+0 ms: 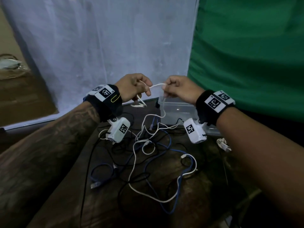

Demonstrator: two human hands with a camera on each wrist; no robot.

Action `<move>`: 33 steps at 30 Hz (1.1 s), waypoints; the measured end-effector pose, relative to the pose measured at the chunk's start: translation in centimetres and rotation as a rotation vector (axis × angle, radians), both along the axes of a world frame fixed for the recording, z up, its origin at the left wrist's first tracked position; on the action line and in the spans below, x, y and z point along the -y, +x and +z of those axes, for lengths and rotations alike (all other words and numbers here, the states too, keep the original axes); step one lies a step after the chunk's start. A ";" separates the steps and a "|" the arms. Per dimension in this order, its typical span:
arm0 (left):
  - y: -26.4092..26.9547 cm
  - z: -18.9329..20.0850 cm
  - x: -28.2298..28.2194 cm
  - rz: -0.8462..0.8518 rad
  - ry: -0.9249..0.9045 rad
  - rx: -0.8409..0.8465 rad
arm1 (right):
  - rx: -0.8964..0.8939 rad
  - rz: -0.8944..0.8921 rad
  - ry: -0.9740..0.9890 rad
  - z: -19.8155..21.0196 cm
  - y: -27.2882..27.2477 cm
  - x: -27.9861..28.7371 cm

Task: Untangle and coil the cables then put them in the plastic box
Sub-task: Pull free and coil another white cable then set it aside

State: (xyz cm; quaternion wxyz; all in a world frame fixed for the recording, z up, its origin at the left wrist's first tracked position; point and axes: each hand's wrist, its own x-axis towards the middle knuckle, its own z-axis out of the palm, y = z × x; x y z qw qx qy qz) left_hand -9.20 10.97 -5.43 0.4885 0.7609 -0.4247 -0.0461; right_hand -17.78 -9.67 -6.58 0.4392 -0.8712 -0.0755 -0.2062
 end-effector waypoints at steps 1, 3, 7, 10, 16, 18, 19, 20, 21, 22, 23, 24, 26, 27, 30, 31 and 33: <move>0.1 -0.3 -0.2 -0.035 0.039 -0.036 | 0.047 -0.018 0.003 0.5 0.1 0.2; 0.3 -1.0 -0.5 -0.130 0.105 -0.122 | 0.113 -0.074 0.003 1.6 -0.1 0.8; 1.1 -2.9 0.3 0.021 0.025 -0.137 | 0.171 -0.110 0.068 3.3 -0.9 0.4; 1.1 -6.9 1.6 0.128 0.126 -0.158 | 0.209 -0.122 0.208 4.7 -1.3 0.1; 2.2 -13.2 2.2 0.149 0.314 0.011 | 0.312 -0.240 0.210 6.0 -1.8 1.7; 1.6 -11.4 2.3 0.168 0.161 0.029 | 0.302 -0.282 0.160 5.4 -1.7 2.3; 1.3 -10.2 2.5 0.158 0.091 0.054 | 0.262 -0.276 0.116 4.9 -1.7 2.4; 0.9 -8.9 2.7 0.129 0.038 0.071 | 0.209 -0.248 0.064 4.2 -1.5 2.2; 0.3 -7.4 2.9 0.074 -0.008 0.070 | 0.151 -0.209 -0.010 3.5 -1.4 1.8; -0.1 -6.3 3.2 0.027 -0.040 0.047 | 0.095 -0.173 -0.101 2.9 -1.3 1.1; -0.4 -5.3 3.4 -0.017 -0.064 0.029 | 0.041 -0.138 -0.187 2.4 -1.3 0.4; -0.6 -4.5 3.6 -0.037 -0.074 0.028 | -0.015 -0.094 -0.234 2.1 -1.2 -0.3; -0.9 -3.2 3.5 -0.035 -0.055 0.079 | -0.133 -0.020 -0.238 1.9 -1.4 -1.1; -1.0 -2.9 3.3 -0.011 -0.046 0.101 | -0.181 0.003 -0.255 2.0 -1.6 -1.2; -1.0 -2.6 2.6 0.030 -0.084 0.027 | -0.170 -0.063 -0.486 2.4 -1.7 -0.6; -0.9 -2.9 2.4 0.031 -0.095 -0.029 | -0.115 -0.112 -0.535 2.6 -1.8 -0.5; -0.5 -3.8 1.6 0.000 -0.084 -0.130 | -0.018 -0.197 -0.538 3.3 -2.0 -0.2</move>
